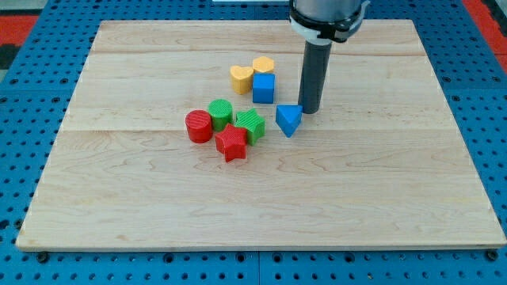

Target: Drag the blue triangle into the right side of the green star

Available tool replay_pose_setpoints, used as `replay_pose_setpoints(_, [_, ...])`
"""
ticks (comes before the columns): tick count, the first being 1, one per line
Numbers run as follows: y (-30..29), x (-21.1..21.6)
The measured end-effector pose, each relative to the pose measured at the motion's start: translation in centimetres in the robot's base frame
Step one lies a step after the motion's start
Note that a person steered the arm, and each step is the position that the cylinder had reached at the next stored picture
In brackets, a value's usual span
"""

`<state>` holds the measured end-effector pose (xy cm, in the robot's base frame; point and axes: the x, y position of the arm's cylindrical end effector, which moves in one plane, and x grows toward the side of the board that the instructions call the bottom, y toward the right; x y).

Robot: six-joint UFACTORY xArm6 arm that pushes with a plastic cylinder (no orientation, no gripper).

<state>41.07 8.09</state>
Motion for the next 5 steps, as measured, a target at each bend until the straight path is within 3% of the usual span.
replay_pose_setpoints(5, [-3.7, 0.4])
